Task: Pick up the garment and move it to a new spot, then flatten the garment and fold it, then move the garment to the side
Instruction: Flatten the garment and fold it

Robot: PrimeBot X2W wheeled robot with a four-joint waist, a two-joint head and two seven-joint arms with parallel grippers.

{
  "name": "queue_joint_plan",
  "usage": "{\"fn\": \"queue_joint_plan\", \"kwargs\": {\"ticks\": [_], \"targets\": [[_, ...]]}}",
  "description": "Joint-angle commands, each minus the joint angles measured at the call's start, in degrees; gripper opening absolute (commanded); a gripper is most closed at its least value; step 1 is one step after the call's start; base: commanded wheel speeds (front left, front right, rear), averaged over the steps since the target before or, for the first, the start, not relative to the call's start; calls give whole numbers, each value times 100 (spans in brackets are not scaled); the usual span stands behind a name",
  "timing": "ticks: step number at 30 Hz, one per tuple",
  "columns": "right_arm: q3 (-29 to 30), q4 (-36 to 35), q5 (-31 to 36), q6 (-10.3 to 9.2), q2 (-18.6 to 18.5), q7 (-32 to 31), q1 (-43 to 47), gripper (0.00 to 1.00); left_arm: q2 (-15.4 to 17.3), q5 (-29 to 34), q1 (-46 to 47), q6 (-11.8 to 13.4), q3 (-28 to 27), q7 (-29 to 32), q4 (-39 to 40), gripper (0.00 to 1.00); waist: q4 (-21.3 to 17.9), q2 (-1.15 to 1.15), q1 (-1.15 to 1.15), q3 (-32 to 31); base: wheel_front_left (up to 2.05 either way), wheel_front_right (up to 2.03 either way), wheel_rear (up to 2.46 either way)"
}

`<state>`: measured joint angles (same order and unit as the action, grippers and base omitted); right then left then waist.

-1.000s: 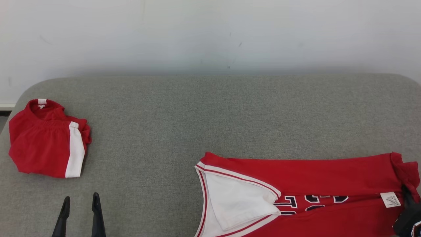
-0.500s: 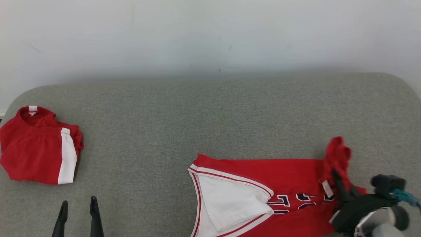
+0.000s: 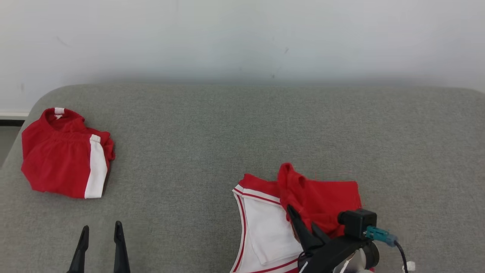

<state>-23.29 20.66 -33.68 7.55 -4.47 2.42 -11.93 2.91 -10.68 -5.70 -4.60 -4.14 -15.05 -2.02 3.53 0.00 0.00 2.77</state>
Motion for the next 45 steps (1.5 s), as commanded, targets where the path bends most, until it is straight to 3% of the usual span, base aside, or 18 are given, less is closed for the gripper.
{"fn": "queue_joint_plan", "kwargs": {"ticks": [1,12,14,15,24,35,45], "targets": [[-43,16,-5,-14,32,-9,17,0,-2,-51,67,-15,10,-18,-11,100,122,0,0,50,0,0,0],[-738,568,-377,-14,157,353,-249,0,-3,-78,160,-4,95,-18,-85,100,357,0,0,120,0,0,0],[-851,704,-325,-14,160,456,-342,81,-3,-84,164,0,96,-18,-100,100,350,0,0,114,0,0,0],[-889,722,-299,-14,163,551,-392,100,-2,-89,162,4,96,-18,-110,100,338,0,0,109,0,0,0],[-438,323,286,-14,-111,1199,-778,100,-3,-60,66,22,50,-18,-90,100,80,0,0,-19,0,0,0],[1077,-970,1161,-14,-692,1271,151,100,-2,75,-50,-25,-121,-18,120,100,-248,0,0,-228,0,0,0],[1892,-1409,1767,-14,-467,1271,1264,100,-1,124,-250,52,-143,-18,230,100,-442,0,0,-346,0,0,0]]}}
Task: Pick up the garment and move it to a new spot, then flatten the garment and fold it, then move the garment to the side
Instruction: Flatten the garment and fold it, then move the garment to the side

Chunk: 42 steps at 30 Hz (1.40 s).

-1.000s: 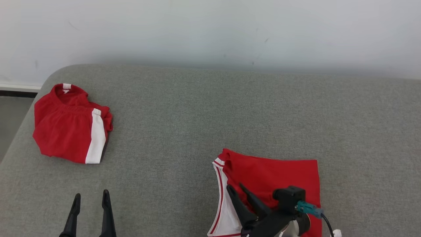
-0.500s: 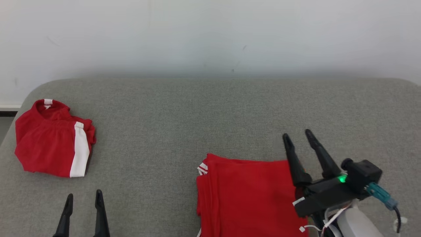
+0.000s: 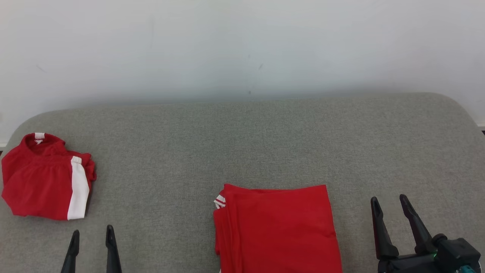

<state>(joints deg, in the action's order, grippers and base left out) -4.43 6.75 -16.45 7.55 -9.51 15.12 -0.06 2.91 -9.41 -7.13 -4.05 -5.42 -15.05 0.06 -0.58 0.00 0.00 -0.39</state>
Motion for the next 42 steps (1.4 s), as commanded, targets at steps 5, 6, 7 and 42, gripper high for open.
{"fn": "queue_joint_plan", "kwargs": {"ticks": [5,6,7,42], "targets": [[132,-118,131,-14,148,2,377,100,-2,104,-243,-98,41,-18,-80,100,-59,0,0,-82,0,0,0],[153,-124,134,-14,171,2,406,100,-1,124,-266,-107,44,-18,-100,100,-58,0,0,-83,0,0,0],[179,-140,145,-14,216,2,446,100,-1,173,-283,-152,70,-18,-67,100,-41,0,0,-81,0,0,0],[126,155,278,-14,293,2,546,100,604,-403,-401,-337,805,-18,100,100,127,0,0,-144,0,0,0]]}}
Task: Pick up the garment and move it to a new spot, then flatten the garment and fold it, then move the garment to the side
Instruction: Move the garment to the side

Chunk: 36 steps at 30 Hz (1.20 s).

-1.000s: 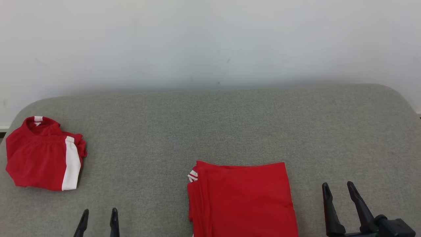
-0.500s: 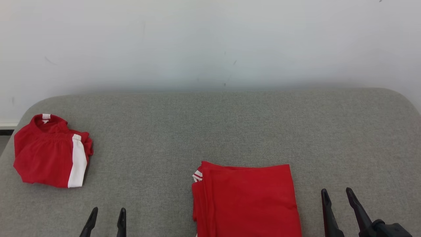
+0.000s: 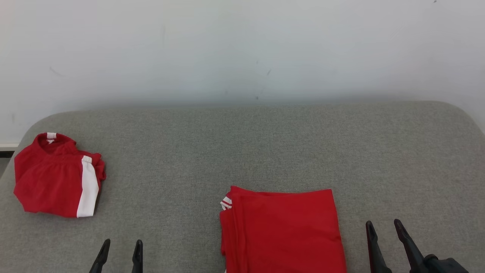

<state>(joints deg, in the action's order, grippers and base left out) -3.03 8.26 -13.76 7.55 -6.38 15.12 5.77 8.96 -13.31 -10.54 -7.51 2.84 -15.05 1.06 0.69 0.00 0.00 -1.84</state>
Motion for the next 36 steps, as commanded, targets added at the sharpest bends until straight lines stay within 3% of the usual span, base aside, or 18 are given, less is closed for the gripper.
{"fn": "queue_joint_plan", "kwargs": {"ticks": [1,8,19,33,34,35,36], "targets": [[-35,36,-7,-14,-32,2,-57,100,-7,-3,-58,9,-24,-18,-11,100,4,0,0,3,0,0,0],[-372,529,-36,-14,-225,-162,-668,100,-87,58,73,9,-56,-18,-56,100,46,0,0,78,0,0,0],[-559,2390,106,-14,-112,-1031,-1726,100,-187,135,284,9,22,-18,-175,100,374,0,0,216,0,0,0],[-691,4238,30,-14,82,-799,-2265,100,-251,194,455,9,-24,-18,-252,100,500,0,0,405,0,0,0],[-741,4319,-7,-14,124,-774,-2273,90,-255,200,464,9,-27,-18,-257,100,502,0,0,409,0,0,0],[-807,4373,-66,-13,164,-767,-2285,9,-260,199,474,9,-36,-18,-258,100,501,0,0,416,0,0,0],[-865,4424,-139,-7,200,-747,-2296,0,-264,198,481,9,-48,-18,-251,100,495,0,0,425,0,0,0]]}}
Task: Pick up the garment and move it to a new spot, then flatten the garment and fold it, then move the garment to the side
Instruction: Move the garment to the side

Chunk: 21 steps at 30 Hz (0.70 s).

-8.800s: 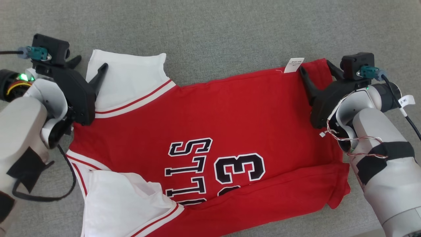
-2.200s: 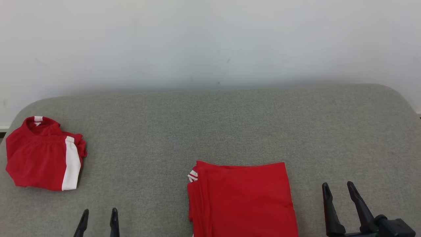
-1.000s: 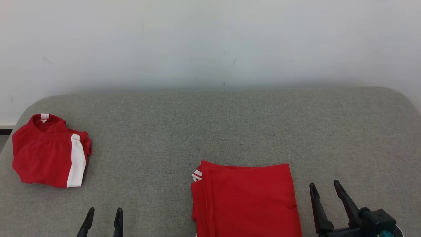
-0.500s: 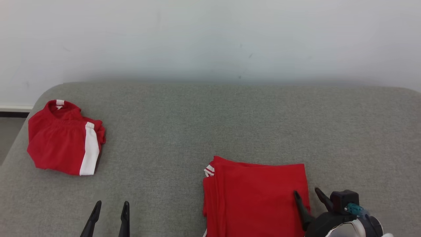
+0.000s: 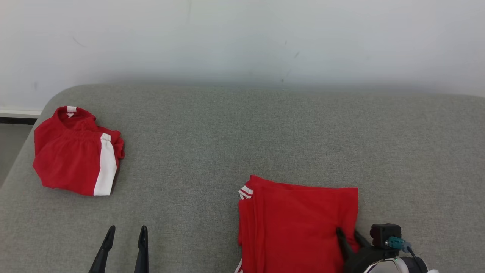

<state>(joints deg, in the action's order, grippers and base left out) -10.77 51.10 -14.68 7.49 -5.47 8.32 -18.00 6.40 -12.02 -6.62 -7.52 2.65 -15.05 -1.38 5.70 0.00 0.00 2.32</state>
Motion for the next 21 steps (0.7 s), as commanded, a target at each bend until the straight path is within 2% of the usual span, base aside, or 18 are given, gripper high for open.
{"fn": "queue_joint_plan", "kwargs": {"ticks": [1,7,10,14,21], "targets": [[-142,170,-110,0,122,-32,61,0,-16,71,95,10,-41,-18,0,100,-14,0,0,22,0,0,0],[-494,148,-236,0,-49,59,-724,0,-72,83,223,10,-79,-18,41,100,-121,0,0,295,0,0,0],[-649,155,-228,-1,-269,6,-1263,0,-113,110,379,10,-14,-18,86,100,-178,0,0,562,0,0,0],[-805,183,-238,-1,-641,-94,-2047,0,-150,118,630,10,59,-18,185,100,-284,0,0,1032,0,0,0],[-974,174,-321,-1,-1576,-216,-3156,0,-141,209,1118,11,49,-18,484,100,-699,0,0,1952,0,0,0]]}}
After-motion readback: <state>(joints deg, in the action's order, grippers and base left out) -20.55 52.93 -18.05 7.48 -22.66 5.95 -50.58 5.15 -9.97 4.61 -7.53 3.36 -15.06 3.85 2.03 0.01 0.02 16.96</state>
